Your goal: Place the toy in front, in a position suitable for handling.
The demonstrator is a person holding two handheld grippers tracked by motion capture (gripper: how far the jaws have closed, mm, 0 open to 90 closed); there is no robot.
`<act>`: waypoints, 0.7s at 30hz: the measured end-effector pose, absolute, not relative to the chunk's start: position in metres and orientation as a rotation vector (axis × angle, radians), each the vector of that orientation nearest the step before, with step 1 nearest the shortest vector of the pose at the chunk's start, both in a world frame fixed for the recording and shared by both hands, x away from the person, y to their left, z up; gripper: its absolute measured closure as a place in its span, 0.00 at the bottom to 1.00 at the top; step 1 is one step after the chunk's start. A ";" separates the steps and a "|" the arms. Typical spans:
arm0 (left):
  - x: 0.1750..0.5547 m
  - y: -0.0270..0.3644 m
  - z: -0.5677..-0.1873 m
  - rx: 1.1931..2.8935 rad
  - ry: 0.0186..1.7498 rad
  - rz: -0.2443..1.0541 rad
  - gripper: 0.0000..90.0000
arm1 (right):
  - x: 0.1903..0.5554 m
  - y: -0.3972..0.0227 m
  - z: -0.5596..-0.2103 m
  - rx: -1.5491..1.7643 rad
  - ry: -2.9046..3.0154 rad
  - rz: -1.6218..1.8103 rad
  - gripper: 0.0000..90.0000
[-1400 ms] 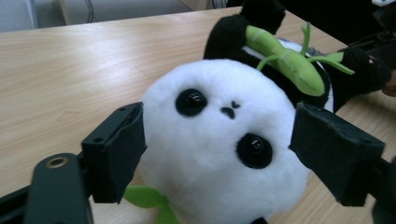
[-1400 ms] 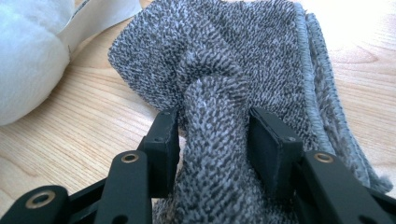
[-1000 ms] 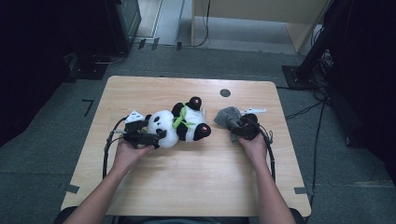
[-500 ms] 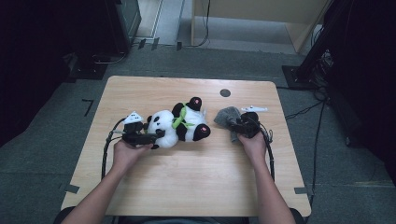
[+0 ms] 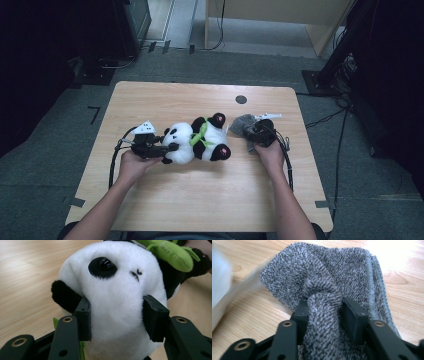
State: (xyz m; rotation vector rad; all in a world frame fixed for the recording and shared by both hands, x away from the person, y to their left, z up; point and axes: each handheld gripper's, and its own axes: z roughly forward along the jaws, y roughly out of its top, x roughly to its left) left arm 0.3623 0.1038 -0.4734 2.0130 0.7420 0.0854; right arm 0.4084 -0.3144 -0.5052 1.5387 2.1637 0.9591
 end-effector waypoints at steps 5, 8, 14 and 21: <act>0.365 0.104 -0.475 1.988 0.811 0.088 0.35 | 0.411 -0.315 -0.505 1.586 2.150 0.964 0.84; 0.360 0.101 -0.473 1.990 0.822 0.135 0.23 | 0.410 -0.314 -0.501 1.595 2.152 0.960 0.85; 0.350 0.108 -0.462 1.931 0.867 0.154 0.23 | 0.408 -0.315 -0.496 1.599 2.144 0.980 0.85; 0.348 0.096 -0.476 1.966 0.901 0.181 0.11 | 0.403 -0.316 -0.485 1.601 2.130 1.035 0.85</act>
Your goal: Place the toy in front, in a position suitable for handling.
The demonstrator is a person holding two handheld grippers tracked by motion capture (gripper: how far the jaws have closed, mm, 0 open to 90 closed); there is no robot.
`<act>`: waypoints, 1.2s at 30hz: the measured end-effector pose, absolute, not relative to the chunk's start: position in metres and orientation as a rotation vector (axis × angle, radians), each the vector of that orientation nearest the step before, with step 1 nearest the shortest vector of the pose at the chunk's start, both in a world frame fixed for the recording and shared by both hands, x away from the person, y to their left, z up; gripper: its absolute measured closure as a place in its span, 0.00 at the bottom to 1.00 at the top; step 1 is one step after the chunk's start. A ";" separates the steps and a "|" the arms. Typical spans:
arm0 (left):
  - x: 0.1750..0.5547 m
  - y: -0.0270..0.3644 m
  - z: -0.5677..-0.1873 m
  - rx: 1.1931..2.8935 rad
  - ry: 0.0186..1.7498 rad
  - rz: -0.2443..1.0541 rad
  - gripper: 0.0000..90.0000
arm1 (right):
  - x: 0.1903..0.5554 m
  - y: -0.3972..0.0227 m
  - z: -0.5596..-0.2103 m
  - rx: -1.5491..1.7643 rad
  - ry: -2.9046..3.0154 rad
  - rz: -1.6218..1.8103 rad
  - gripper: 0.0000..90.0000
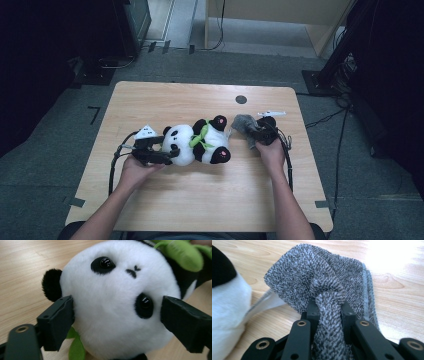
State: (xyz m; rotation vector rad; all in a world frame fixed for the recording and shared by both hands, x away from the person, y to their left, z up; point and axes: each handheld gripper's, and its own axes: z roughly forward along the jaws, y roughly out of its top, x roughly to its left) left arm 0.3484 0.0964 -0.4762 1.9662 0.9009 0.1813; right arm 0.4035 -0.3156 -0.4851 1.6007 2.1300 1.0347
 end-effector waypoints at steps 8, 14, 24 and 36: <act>0.353 0.097 -0.495 1.896 0.920 0.131 0.02 | 0.394 -0.317 -0.466 1.614 2.123 1.113 0.85; 0.350 0.096 -0.487 1.924 0.907 0.140 0.27 | 0.388 -0.314 -0.448 1.597 2.109 1.144 0.85; 0.348 0.095 -0.480 1.966 0.903 0.154 0.39 | 0.388 -0.318 -0.412 1.554 2.096 1.188 0.84; 0.350 0.101 -0.477 1.974 0.904 0.137 0.40 | 0.394 -0.284 -0.367 1.440 2.147 1.209 0.83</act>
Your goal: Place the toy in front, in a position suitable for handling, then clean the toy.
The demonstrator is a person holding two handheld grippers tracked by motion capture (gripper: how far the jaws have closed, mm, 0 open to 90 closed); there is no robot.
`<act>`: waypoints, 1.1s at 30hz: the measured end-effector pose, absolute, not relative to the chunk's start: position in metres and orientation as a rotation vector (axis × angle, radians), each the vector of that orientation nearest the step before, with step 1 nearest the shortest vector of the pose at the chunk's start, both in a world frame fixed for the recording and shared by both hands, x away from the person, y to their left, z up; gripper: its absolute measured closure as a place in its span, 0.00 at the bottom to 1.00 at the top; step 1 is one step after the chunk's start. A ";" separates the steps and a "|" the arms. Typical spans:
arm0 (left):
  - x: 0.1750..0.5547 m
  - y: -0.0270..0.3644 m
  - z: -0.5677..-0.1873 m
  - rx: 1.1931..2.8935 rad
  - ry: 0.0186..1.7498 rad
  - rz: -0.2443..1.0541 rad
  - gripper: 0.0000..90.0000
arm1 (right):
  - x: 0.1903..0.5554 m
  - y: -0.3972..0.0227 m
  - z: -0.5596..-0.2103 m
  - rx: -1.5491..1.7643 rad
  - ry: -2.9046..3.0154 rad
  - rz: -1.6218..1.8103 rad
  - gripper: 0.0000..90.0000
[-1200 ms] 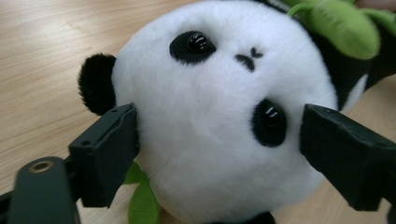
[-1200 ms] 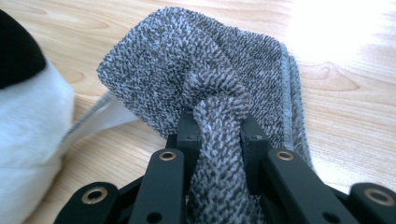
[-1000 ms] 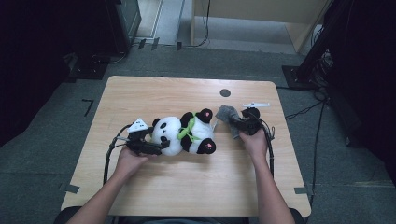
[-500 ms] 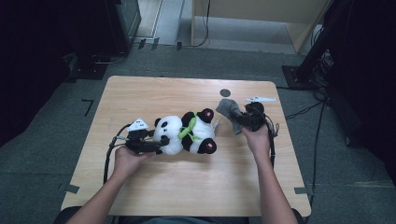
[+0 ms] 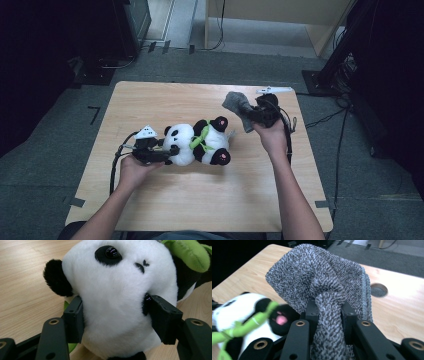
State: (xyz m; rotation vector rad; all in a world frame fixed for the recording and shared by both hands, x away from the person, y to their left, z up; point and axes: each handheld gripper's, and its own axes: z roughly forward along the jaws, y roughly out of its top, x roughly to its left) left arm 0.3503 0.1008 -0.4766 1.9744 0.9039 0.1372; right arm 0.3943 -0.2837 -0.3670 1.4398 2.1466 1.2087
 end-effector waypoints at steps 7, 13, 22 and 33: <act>0.351 0.102 -0.478 1.955 0.905 0.145 0.39 | 0.403 -0.249 -0.351 1.367 2.206 1.199 0.83; 0.351 0.103 -0.479 1.958 0.883 0.150 0.39 | 0.409 -0.212 -0.345 1.324 2.272 1.204 0.83; 0.354 0.105 -0.481 1.942 0.891 0.133 0.39 | 0.423 -0.162 -0.356 1.268 2.376 1.184 0.83; 0.353 0.103 -0.480 1.945 0.899 0.140 0.40 | 0.428 -0.116 -0.375 1.219 2.466 1.187 0.85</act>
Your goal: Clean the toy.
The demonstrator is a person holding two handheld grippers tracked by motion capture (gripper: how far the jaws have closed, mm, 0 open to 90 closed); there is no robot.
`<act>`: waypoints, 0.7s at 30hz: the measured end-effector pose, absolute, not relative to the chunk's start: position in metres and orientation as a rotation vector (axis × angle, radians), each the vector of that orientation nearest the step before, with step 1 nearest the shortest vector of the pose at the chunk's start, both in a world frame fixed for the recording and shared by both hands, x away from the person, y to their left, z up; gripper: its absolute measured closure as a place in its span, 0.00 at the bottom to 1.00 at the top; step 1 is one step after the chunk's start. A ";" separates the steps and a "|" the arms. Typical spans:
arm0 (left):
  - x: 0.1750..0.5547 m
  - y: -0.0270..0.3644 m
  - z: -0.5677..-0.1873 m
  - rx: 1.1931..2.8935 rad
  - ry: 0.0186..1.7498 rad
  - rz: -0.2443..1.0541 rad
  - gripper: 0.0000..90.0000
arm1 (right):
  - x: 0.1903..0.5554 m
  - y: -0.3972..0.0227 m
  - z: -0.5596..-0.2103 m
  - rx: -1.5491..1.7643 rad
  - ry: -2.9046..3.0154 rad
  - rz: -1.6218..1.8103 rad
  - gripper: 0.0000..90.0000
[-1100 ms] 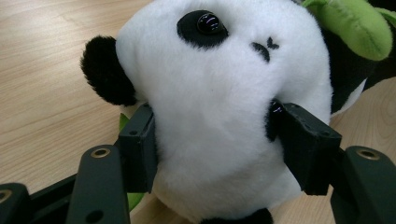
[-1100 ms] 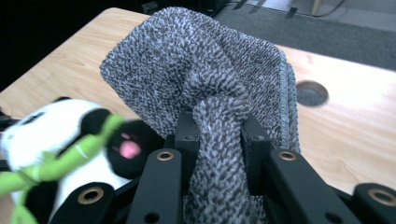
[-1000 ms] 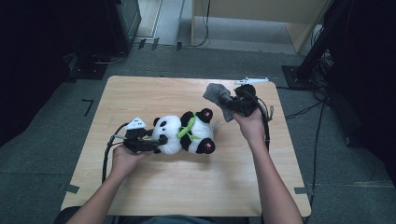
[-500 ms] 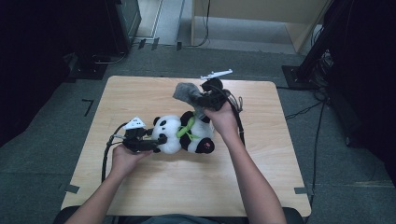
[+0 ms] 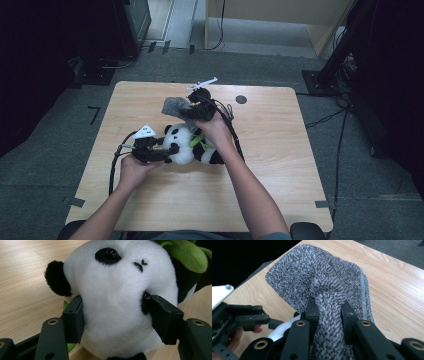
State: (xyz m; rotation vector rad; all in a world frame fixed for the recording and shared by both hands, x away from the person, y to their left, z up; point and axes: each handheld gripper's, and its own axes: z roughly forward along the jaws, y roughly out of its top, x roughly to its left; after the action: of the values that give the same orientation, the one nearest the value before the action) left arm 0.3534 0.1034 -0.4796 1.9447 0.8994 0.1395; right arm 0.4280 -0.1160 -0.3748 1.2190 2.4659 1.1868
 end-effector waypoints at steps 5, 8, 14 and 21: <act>0.353 0.103 -0.479 1.941 0.904 0.145 0.40 | 0.430 -0.106 -0.379 1.269 2.481 1.180 0.85; 0.353 0.103 -0.479 1.944 0.904 0.149 0.40 | 0.430 -0.098 -0.386 1.240 2.522 1.175 0.85; 0.354 0.103 -0.481 1.945 0.914 0.149 0.42 | 0.428 -0.084 -0.410 1.207 2.598 1.140 0.84; 0.354 0.101 -0.481 1.952 0.908 0.162 0.45 | 0.430 -0.089 -0.414 1.136 2.612 1.054 0.86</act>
State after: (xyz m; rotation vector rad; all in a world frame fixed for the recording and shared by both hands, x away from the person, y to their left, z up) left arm 0.3541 0.1006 -0.4806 1.9518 0.9079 0.1619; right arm 0.4300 -0.0891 -0.4140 1.1355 2.6116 1.0543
